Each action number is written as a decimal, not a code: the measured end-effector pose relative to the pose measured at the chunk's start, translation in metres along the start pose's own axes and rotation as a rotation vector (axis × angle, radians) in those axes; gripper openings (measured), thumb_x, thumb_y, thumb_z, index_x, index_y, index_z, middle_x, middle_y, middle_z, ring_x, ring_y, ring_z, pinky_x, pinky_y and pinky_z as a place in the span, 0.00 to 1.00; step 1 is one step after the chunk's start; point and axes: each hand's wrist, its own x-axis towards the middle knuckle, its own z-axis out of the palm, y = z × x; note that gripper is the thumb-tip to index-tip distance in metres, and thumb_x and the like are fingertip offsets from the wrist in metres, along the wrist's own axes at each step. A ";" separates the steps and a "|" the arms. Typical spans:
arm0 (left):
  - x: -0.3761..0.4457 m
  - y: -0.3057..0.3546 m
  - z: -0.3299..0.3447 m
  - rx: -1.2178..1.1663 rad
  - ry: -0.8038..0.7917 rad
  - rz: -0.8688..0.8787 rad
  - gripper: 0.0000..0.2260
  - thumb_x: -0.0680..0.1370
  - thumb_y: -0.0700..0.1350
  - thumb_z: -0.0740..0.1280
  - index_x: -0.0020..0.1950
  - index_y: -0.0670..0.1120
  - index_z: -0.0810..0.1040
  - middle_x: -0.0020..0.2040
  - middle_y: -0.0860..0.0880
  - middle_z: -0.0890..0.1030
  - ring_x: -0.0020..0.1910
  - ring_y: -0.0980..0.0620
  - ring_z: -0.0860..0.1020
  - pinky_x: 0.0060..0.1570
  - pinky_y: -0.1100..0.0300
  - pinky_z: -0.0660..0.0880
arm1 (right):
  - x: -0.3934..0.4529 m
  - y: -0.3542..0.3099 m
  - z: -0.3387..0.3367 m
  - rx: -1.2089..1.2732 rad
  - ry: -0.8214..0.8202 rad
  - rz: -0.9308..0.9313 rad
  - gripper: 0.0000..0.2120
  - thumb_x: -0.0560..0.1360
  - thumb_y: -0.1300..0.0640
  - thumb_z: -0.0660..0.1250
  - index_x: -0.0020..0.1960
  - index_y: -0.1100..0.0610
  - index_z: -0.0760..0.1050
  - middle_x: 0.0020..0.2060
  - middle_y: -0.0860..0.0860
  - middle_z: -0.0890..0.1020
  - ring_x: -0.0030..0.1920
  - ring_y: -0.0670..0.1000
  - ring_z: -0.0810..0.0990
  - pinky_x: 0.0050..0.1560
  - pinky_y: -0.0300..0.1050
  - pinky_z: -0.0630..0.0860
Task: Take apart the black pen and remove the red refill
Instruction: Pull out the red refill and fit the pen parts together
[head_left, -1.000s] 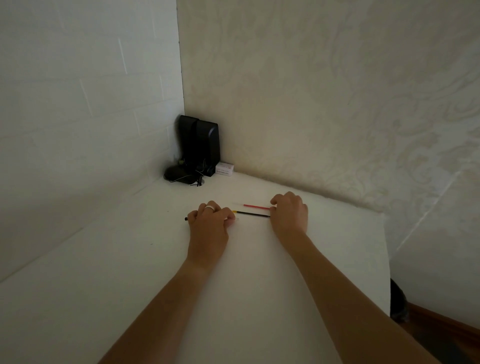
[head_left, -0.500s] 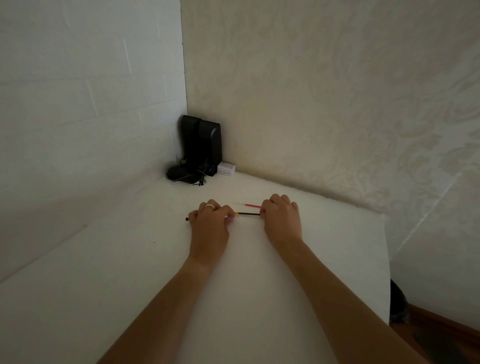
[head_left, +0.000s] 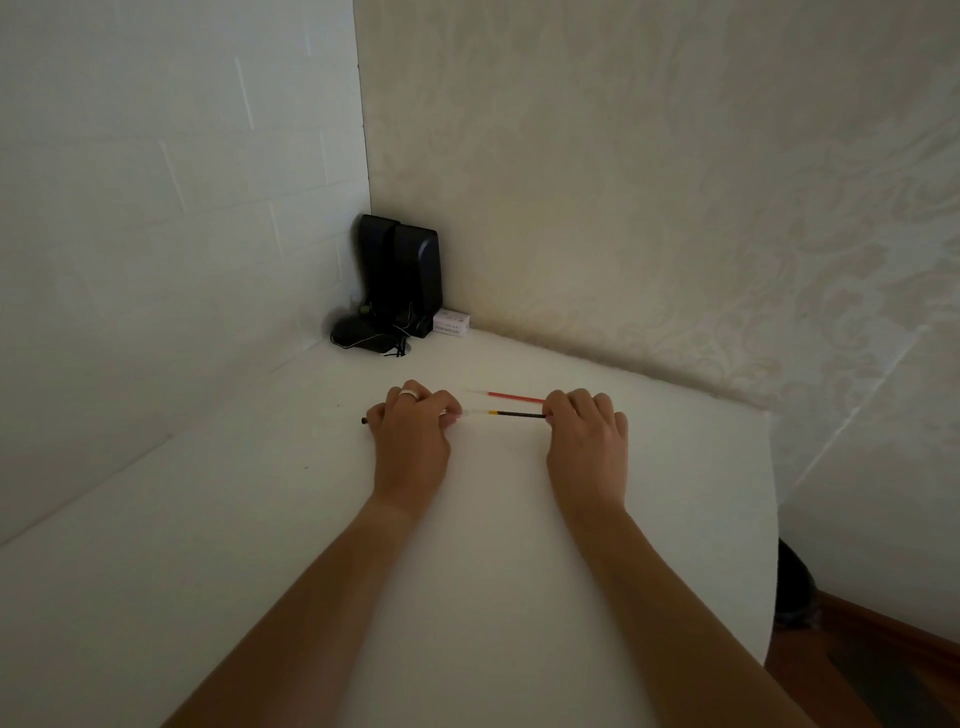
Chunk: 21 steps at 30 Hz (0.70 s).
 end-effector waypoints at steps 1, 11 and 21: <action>0.000 0.000 0.000 -0.002 0.004 -0.002 0.10 0.77 0.38 0.66 0.48 0.51 0.82 0.47 0.49 0.76 0.51 0.49 0.74 0.53 0.54 0.60 | 0.000 0.000 0.000 0.001 -0.001 0.007 0.10 0.73 0.70 0.68 0.47 0.56 0.78 0.40 0.50 0.79 0.42 0.55 0.74 0.42 0.48 0.69; 0.000 0.000 0.001 0.000 0.010 0.009 0.11 0.77 0.37 0.66 0.48 0.53 0.82 0.47 0.50 0.76 0.52 0.49 0.74 0.54 0.54 0.60 | 0.000 0.000 0.003 0.033 0.010 -0.007 0.10 0.74 0.70 0.68 0.48 0.56 0.78 0.41 0.50 0.79 0.42 0.54 0.73 0.43 0.47 0.69; 0.000 -0.002 0.003 -0.005 0.015 -0.009 0.12 0.76 0.36 0.66 0.47 0.53 0.82 0.47 0.50 0.75 0.51 0.49 0.74 0.56 0.53 0.61 | 0.000 0.000 0.002 0.067 0.042 -0.035 0.12 0.73 0.71 0.69 0.47 0.55 0.78 0.40 0.49 0.78 0.41 0.53 0.72 0.42 0.46 0.69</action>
